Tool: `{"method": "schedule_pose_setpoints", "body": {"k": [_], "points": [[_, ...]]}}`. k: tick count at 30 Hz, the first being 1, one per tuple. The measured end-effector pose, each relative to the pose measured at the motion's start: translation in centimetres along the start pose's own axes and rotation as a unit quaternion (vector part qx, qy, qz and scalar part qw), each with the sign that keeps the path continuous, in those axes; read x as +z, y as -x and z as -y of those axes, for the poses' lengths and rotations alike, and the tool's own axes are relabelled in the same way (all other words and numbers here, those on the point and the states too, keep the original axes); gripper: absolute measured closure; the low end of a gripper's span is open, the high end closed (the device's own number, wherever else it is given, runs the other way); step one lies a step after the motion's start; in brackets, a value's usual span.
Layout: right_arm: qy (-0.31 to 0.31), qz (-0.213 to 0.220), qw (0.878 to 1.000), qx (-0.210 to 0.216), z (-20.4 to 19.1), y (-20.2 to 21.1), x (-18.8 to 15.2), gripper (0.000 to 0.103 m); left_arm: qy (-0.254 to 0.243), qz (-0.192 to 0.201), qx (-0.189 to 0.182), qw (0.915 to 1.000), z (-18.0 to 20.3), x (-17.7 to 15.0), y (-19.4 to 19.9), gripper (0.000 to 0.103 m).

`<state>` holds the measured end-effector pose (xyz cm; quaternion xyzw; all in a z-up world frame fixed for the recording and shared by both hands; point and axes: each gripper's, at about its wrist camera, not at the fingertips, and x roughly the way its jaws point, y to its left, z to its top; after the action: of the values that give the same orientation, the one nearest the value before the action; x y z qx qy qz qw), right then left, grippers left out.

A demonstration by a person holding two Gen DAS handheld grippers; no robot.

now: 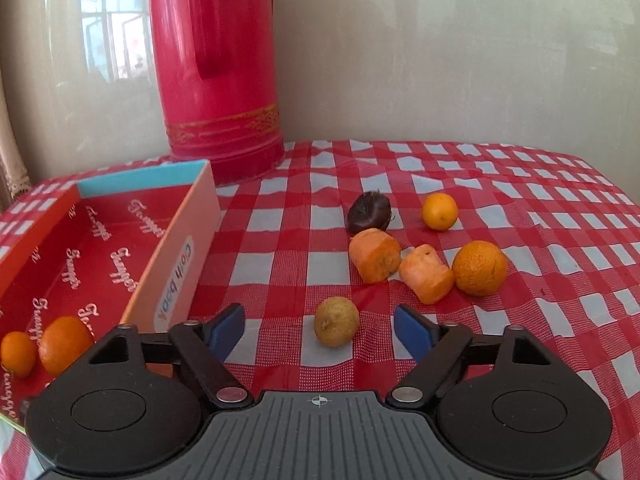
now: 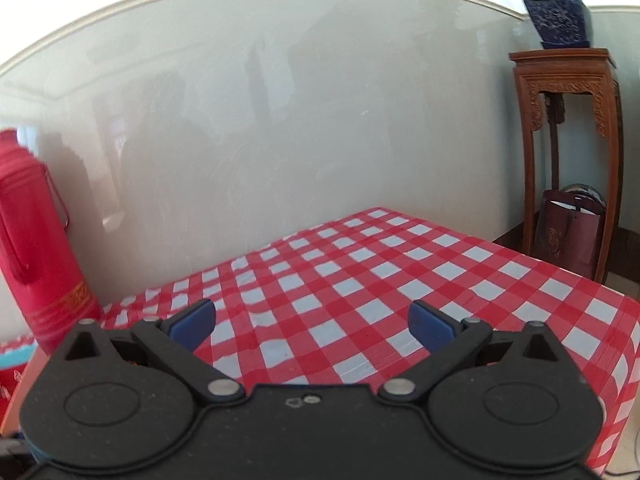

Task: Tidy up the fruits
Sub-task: 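Grasp the small brown round fruit with the left tool, then carry the brown fruit with the left tool into the box and release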

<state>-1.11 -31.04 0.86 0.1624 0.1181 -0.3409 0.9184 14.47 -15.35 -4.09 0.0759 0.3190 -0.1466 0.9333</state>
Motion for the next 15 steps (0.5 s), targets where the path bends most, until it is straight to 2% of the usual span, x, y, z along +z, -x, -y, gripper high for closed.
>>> {"method": "schedule_pose_setpoints", "body": {"k": [2,6,7,9,15], "points": [[-0.007,0.002,1.000,0.004,0.2,0.2,0.1,0.006,0.002,-0.015,-0.004,0.9999,-0.1,0.0,-0.6,0.060],[-0.007,0.000,1.000,0.012,0.2,0.2,0.1,0.006,0.006,-0.015,-0.009,0.9998,-0.2,0.0,-0.8,0.062],[-0.007,-0.001,1.000,0.014,0.2,0.2,0.1,0.006,0.005,-0.013,-0.011,0.9998,-0.1,0.0,-0.7,0.064],[-0.006,-0.001,1.000,0.015,0.1,0.2,0.0,0.006,0.000,-0.012,-0.017,0.9998,-0.1,0.0,-0.6,0.078],[-0.011,-0.004,1.000,0.021,0.3,0.1,0.0,0.006,-0.013,0.007,-0.006,0.9999,0.1,0.0,0.4,0.078]]}}
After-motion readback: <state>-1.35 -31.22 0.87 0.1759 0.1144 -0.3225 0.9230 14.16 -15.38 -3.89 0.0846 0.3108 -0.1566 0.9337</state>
